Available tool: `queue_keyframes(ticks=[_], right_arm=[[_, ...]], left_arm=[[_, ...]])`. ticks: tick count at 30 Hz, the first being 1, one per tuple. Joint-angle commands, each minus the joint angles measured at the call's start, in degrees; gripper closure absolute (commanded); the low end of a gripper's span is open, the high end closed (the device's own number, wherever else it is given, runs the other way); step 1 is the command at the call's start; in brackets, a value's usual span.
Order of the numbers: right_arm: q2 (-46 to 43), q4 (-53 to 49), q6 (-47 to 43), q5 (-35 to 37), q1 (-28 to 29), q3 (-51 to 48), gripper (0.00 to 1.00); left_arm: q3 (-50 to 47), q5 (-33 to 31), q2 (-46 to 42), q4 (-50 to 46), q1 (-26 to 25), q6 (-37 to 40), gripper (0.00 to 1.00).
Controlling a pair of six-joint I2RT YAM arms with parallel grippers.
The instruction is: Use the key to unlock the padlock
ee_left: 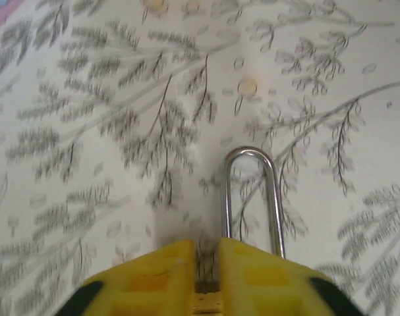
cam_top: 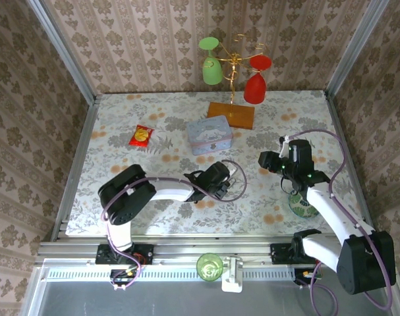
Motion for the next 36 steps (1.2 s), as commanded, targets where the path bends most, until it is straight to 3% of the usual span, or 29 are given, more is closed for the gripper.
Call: queue_keyframes(ticks=[1, 4, 5, 6, 7, 10, 13, 16, 20, 21, 23, 25, 29, 30, 32, 36], right_arm=[[-2.1, -2.2, 0.3, 0.6, -0.2, -0.2, 0.52], [-3.5, -3.8, -1.0, 2.9, -0.2, 0.5, 0.48], [-4.1, -4.0, -2.4, 4.4, -0.3, 0.6, 0.42], [-4.7, -4.4, -3.4, 7.0, -0.5, 0.5, 0.3], [-5.1, -4.7, -4.4, 8.5, -1.1, 0.7, 0.25], [-5.8, -4.8, -8.4, 15.2, -2.9, 0.6, 0.09], [-6.3, -2.5, -12.2, 26.0, -3.9, -1.6, 0.05], [-7.0, 10.6, -18.9, 30.1, -4.2, -9.6, 0.04], [-3.8, 44.7, -23.6, 26.0, -4.3, -23.3, 0.04], [-1.6, 46.6, -23.8, 25.4, -4.2, -22.6, 0.04], [3.8, 47.5, -25.0, 22.8, -4.3, -20.1, 0.04], [9.8, 55.8, -25.0, 22.0, -4.3, -20.0, 0.04], [19.1, 58.9, -24.8, 20.3, -4.5, -15.9, 0.04], [22.2, 59.2, -24.9, 19.9, -4.5, -15.3, 0.04], [26.2, 61.6, -25.1, 19.6, -4.5, -14.6, 0.04], [27.5, 56.4, -23.9, 19.4, -5.4, -11.3, 0.03]], left_arm=[[-2.8, -4.0, -3.9, -9.7, 0.6, -6.8, 0.6], [-0.7, -4.2, -8.9, -6.6, 1.4, -4.7, 0.45], [0.1, -5.0, -11.0, -5.5, 1.7, -3.2, 0.35], [1.2, -5.6, -13.0, -5.1, 2.3, -1.9, 0.05], [2.1, -6.2, -14.7, -5.7, 3.2, -1.2, 0.0], [1.2, -8.6, -21.9, -6.5, 7.6, -0.1, 0.0], [-5.6, -18.9, -31.6, -6.6, 13.1, 1.6, 0.0], [-13.4, -21.8, -40.2, -5.4, 22.3, 6.3, 0.0], [-23.2, -26.2, -49.3, 1.4, 30.2, 16.6, 0.0], [-26.0, -24.9, -49.7, 5.5, 33.3, 18.8, 0.0], [-28.8, -19.8, -48.3, 7.8, 42.5, 17.5, 0.0], [-32.2, -16.5, -45.9, 14.9, 47.6, 17.2, 0.0], [-38.9, -9.9, -34.7, 38.3, 54.2, 16.3, 0.0], [-37.9, -9.4, -32.0, 40.3, 55.4, 17.2, 0.0], [-35.2, -2.4, -28.6, 39.5, 57.7, 15.7, 0.0], [-32.8, 2.0, -14.5, 50.5, 60.0, 14.2, 0.0]])
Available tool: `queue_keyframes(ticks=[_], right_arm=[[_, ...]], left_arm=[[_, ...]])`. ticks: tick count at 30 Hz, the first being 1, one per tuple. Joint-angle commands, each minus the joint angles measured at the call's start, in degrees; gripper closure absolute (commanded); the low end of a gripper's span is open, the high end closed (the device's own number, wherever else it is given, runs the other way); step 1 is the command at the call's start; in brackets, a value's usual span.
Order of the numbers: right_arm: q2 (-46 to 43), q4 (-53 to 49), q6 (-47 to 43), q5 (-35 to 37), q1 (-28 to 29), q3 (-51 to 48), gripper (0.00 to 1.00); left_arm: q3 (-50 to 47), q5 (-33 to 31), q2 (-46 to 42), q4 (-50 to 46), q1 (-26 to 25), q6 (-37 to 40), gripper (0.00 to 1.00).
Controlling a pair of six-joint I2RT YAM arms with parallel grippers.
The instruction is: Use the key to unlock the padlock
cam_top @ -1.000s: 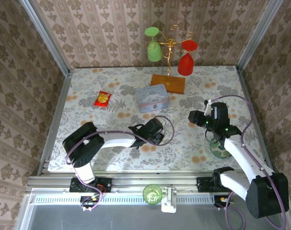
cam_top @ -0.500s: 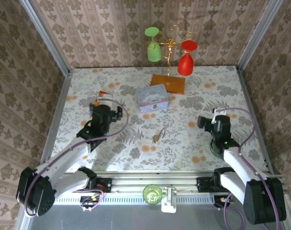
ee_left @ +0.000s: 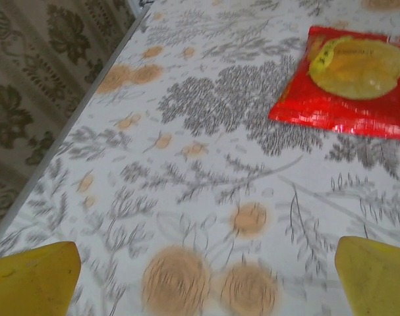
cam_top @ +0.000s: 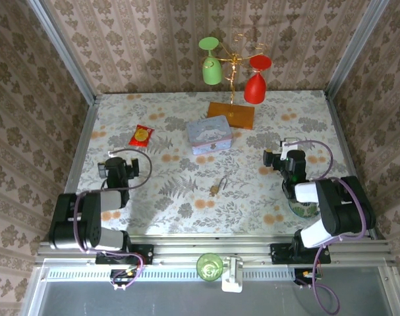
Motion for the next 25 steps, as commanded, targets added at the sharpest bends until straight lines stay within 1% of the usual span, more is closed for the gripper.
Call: queue_keyframes(ticks=[1, 2, 4, 5, 6, 8, 10, 13, 18, 21, 25], right_arm=[[0.4, 1.1, 0.2, -2.1, -1.4, 2.6, 0.02], [0.2, 0.7, 0.4, -2.7, -1.7, 2.6, 0.02], [0.3, 0.9, 0.3, -2.8, -1.7, 2.6, 0.0], [0.4, 1.0, 0.3, -2.8, -1.8, 2.6, 0.0], [0.3, 0.9, 0.3, -2.8, -1.6, 2.6, 0.0], [0.4, 1.0, 0.2, -2.8, -1.7, 2.6, 0.0], [0.3, 1.1, 0.3, -2.8, -1.7, 2.6, 0.0], [0.2, 1.1, 0.2, -2.7, -1.7, 2.4, 0.0], [0.3, 1.1, 0.2, -2.7, -1.6, 2.6, 0.0], [0.3, 1.1, 0.2, -2.7, -1.6, 2.6, 0.0], [0.3, 1.1, 0.2, -2.7, -1.7, 2.6, 0.0]], left_arm=[[2.2, 6.9, 6.3, 14.2, 0.4, -0.3, 0.0], [2.8, 8.0, 4.6, 9.5, 0.3, -1.3, 0.0], [2.9, 10.3, 6.2, 12.6, 0.1, 1.2, 0.0], [3.6, 11.2, 5.4, 9.4, 0.0, 0.8, 0.0], [3.7, 11.8, 6.0, 10.0, 0.0, 1.6, 0.0], [4.2, 11.8, 5.7, 8.7, -0.1, 1.3, 0.0], [4.3, 10.9, 5.9, 8.9, 0.2, 1.1, 0.0], [3.7, 9.3, 5.9, 10.2, -0.7, 1.8, 0.0], [3.8, 9.7, 5.9, 10.1, -1.0, 2.3, 0.0], [4.8, 13.3, 5.9, 8.1, 0.6, 1.6, 0.0], [4.5, 13.9, 5.9, 8.6, 0.7, 1.6, 0.0]])
